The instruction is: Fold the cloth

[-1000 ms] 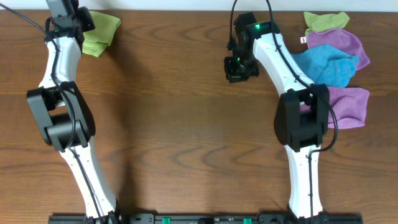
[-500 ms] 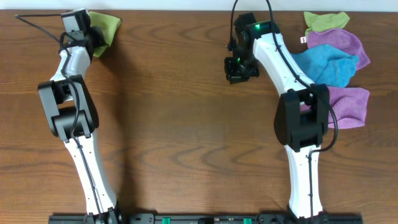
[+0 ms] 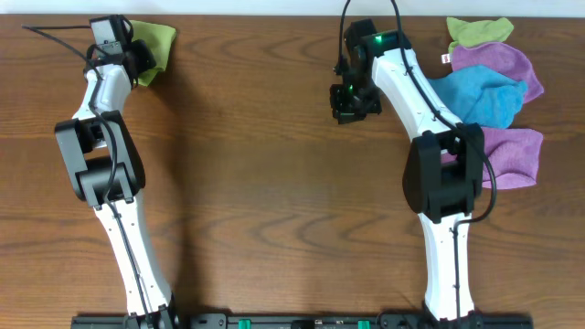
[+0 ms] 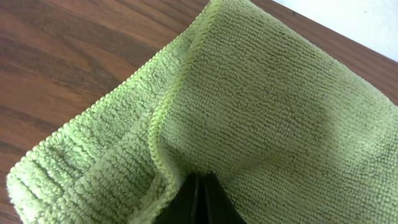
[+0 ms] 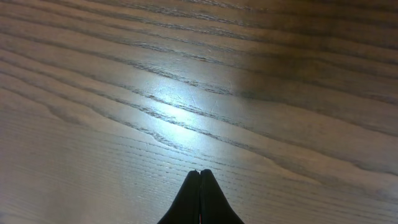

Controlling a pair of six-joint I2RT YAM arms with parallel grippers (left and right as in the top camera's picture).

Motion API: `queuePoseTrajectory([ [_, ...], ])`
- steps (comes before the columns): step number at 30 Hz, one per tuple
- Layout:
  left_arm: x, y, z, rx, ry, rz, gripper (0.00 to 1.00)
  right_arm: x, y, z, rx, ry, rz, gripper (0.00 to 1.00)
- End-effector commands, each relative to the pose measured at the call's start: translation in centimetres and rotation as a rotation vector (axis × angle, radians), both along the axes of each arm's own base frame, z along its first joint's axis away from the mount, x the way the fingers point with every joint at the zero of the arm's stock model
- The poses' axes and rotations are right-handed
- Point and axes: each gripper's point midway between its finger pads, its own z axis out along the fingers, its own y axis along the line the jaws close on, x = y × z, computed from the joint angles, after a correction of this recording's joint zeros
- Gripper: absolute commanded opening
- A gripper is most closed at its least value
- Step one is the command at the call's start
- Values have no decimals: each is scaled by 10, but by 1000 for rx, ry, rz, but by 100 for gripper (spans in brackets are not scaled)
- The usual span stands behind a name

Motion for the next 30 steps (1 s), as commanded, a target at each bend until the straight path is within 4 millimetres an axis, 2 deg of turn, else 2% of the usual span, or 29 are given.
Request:
queuePoseTrajectory([
  [1,-11,-26,-28,-92,71,-6,6,5,4,23,18,-45,-12,1],
  [11,-9,-43,-29,-145,71,10,6,4,3,23,17,-39,-19,1],
  [17,-9,-41,-25,-88,69,-52,6,4,3,23,17,-39,-18,1],
  [19,-7,-35,-18,-65,57,-43,6,4,3,23,17,-39,-18,1],
  [25,-8,16,37,117,-1,42,6,4,3,23,17,-39,-18,2],
  [30,-14,33,61,173,-7,24,6,5,4,23,18,-44,-18,1],
])
